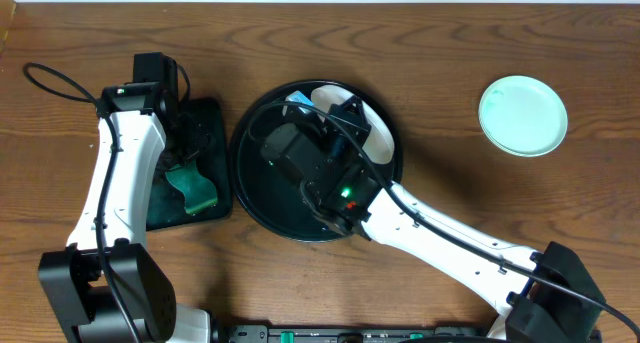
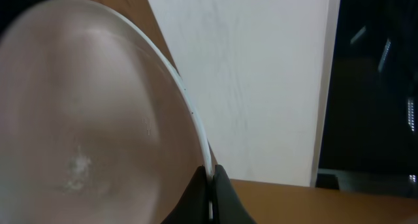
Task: Clean dirty plates on tray and stack at the side
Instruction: 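Carry the plate right and stack it on the pale green plates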
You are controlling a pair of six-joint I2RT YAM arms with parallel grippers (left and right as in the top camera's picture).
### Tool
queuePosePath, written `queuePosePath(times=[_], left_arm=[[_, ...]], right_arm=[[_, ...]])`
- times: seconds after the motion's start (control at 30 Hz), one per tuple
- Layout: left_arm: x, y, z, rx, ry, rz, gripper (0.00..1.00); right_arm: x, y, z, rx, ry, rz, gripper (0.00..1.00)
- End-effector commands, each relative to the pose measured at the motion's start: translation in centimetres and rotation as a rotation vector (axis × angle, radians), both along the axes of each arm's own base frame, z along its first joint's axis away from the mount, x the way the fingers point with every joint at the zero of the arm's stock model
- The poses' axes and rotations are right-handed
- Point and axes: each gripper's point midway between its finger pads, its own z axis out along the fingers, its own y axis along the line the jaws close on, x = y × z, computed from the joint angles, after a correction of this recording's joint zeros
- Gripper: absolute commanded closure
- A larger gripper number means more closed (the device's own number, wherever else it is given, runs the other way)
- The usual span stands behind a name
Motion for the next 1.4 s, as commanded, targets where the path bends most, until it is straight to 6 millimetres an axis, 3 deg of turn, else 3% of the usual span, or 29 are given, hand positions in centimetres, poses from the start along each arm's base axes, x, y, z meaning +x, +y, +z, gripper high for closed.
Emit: queuePosePath(times=[0.0, 0.07, 0.17, 0.27, 0.33, 0.47, 0.63, 0.73, 0.87, 1.13, 1.23, 1.37], left_arm=[[-0.3, 0.1, -0.4, -0.003, 0.017, 0.001, 0.18], [-0.3, 0.1, -0.4, -0.003, 0.017, 0.001, 0.18], [-0.3, 0.1, -0.4, -0.003, 0.017, 0.001, 0.18], [-0.3, 0.1, -0.4, -0.003, 0.017, 0.001, 0.18], [-0.3, 0.1, -0.4, -0.003, 0.017, 0.001, 0.18], [-0.3, 0.1, -0.4, -0.003, 0.017, 0.001, 0.18], [-0.3, 0.1, -0.4, -0.003, 0.017, 0.001, 0.18], [-0.3, 0.1, -0.4, -0.003, 0.017, 0.001, 0.18], [-0.3, 0.1, -0.4, -0.003, 0.017, 0.001, 0.18], [-0.3, 0.1, -0.4, -0.003, 0.017, 0.001, 0.18], [-0.3, 0.1, -0.4, -0.003, 0.017, 0.001, 0.18], [-0.3, 0.1, -0.4, -0.003, 0.017, 0.001, 0.18]], right_arm=[[-0.3, 0.1, 0.5, 0.064, -0.019, -0.008, 0.99], [-0.8, -0.1, 1.2, 0.049, -0.057, -0.034, 0.99], [-0.6, 1.2, 0.0, 0.118, 0.0, 0.027, 0.99], [-1.3, 1.4, 0.6, 0.125, -0.043, 0.003, 0.99], [-1.3, 2.5, -0.5, 0.167, 0.014, 0.057, 0.99], [-1.3, 1.9, -0.4, 0.188, -0.004, 0.023, 0.99], [-0.6, 1.1, -3.6, 0.389, 0.133, -0.016, 0.99], [0.3, -0.5, -5.5, 0.569, 0.212, -0.108, 0.99], [2.0, -2.3, -5.8, 0.737, 0.235, -0.194, 0.99], [5.3, -7.3, -1.7, 1.031, 0.167, -0.32, 0.99], [6.4, -10.3, -0.7, 1.146, 0.16, -0.363, 0.99], [7.7, -16.3, -0.9, 1.273, 0.156, -0.487, 0.99]])
